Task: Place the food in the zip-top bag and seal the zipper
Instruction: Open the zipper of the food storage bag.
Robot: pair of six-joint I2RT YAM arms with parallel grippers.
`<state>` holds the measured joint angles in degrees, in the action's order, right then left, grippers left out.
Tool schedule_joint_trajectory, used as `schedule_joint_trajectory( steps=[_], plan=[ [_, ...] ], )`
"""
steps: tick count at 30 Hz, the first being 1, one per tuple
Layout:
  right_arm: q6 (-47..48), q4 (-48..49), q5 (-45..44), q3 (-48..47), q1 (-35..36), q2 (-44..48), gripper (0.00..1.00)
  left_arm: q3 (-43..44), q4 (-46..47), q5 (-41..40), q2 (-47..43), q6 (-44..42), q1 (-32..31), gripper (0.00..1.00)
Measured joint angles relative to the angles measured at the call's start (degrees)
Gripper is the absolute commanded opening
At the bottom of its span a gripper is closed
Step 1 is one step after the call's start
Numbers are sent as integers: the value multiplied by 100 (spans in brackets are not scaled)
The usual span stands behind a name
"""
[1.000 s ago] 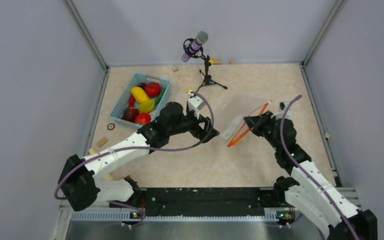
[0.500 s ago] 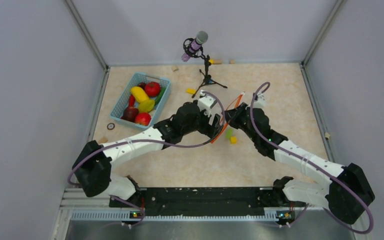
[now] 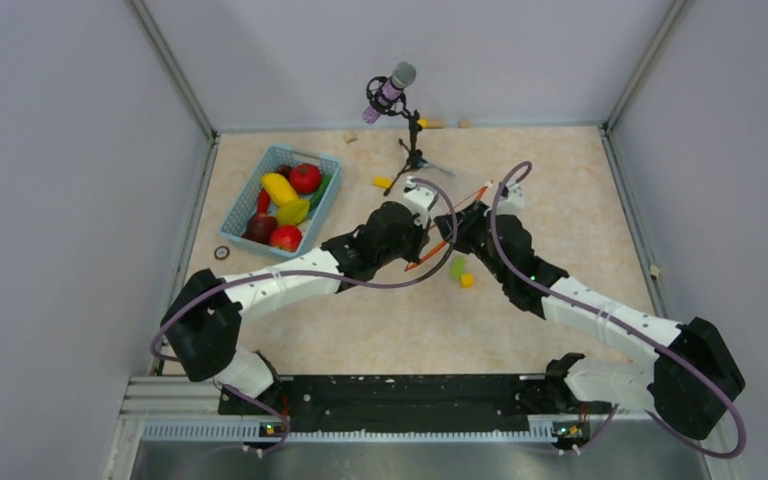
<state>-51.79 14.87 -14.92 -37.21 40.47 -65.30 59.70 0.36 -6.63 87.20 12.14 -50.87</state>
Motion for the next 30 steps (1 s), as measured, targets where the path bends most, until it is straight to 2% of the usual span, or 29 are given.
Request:
schedule_joint_trajectory(
  steps=[2, 4, 5, 7, 12, 18, 24, 30],
  plan=[
    [166, -33, -57, 2, 4, 31, 67, 0, -13, -120, 0, 61, 0, 0],
    [334, -103, -151, 24, 15, 151, 85, 0, -13, -238, 0, 170, 0, 0],
    [433, -103, -210, 85, 22, 282, 92, 0, -13, -280, 0, 205, 2, 0],
    [546, -79, -420, 319, 33, 688, 98, -2, -4, -382, 0, 297, 4, 0],
    [625, -133, -1169, 920, 31, 1552, 99, -33, 37, -704, 0, 549, 4, 0],
    [979, -269, -1714, 1209, 31, 1930, 94, -273, 243, -866, -57, 763, 9, 0],
    [1084, -380, -1886, 1209, 31, 1641, 92, -562, 435, -835, -348, 876, 11, 0],
    [1154, -114, -1469, 1207, 31, 890, 90, -662, 645, -671, -501, 901, 9, 0]
  ],
)
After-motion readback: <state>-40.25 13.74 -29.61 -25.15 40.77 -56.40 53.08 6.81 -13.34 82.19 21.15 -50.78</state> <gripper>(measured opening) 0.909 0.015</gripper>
